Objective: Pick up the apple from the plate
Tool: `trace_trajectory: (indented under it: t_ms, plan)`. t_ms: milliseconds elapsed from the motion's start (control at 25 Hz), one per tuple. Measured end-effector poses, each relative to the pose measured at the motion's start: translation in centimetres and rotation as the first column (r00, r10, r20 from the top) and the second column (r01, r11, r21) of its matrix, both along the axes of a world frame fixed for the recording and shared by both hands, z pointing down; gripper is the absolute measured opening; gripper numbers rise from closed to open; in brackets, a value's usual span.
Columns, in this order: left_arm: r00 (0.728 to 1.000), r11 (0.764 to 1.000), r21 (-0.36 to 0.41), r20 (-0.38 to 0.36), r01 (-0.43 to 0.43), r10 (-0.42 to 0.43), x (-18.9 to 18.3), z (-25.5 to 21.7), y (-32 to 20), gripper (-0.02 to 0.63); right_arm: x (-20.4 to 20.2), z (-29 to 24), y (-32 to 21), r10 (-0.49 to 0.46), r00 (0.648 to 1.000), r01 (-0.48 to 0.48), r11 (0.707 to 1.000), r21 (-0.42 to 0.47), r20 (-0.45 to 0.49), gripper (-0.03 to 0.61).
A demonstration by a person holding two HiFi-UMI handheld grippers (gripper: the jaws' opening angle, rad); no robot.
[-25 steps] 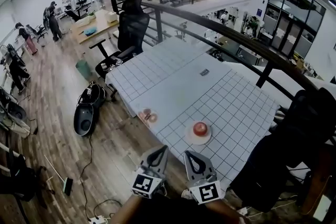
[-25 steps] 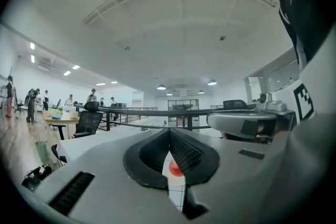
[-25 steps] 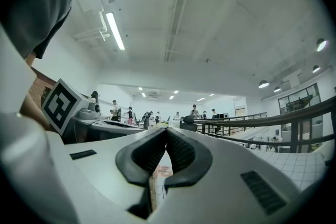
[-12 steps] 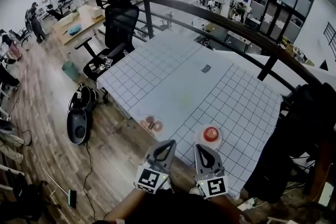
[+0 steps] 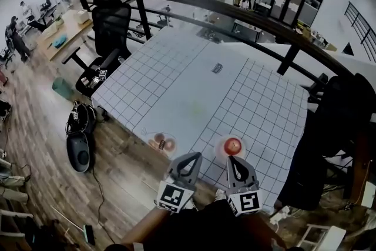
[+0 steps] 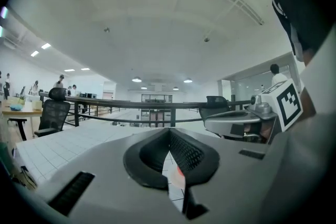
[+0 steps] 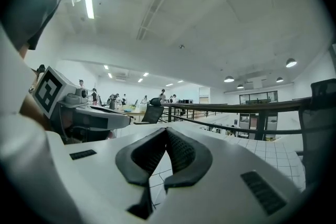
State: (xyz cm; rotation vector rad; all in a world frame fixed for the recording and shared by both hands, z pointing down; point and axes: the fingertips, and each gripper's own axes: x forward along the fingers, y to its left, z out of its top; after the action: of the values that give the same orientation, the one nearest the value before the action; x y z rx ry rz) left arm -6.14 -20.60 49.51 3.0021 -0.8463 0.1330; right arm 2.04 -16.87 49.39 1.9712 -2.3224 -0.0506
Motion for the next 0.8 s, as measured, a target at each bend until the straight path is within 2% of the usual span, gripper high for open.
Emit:
trace_trajectory:
  t_ms: [360, 640, 800]
  plan:
    - [0.999, 1.000, -0.029, 0.032, 0.007, -0.006, 2.7, 1.1, -1.6, 0.020, 2.8, 1.5, -1.7, -0.008, 1.000, 0.008, 1.000, -0.023, 0.001, 0.023]
    - [0.998, 0.996, -0.080, 0.050, 0.049, -0.045, 4.8, 3.2, -2.3, 0.020, 4.6, 3.2, -2.9, -0.050, 0.998, 0.052, 0.998, -0.043, 0.043, 0.025]
    - [0.995, 0.992, -0.110, 0.082, 0.070, -0.061, 5.3, 4.6, -2.3, 0.020, 5.3, 5.0, -3.2, -0.083, 0.995, 0.087, 0.992, -0.088, 0.057, 0.039]
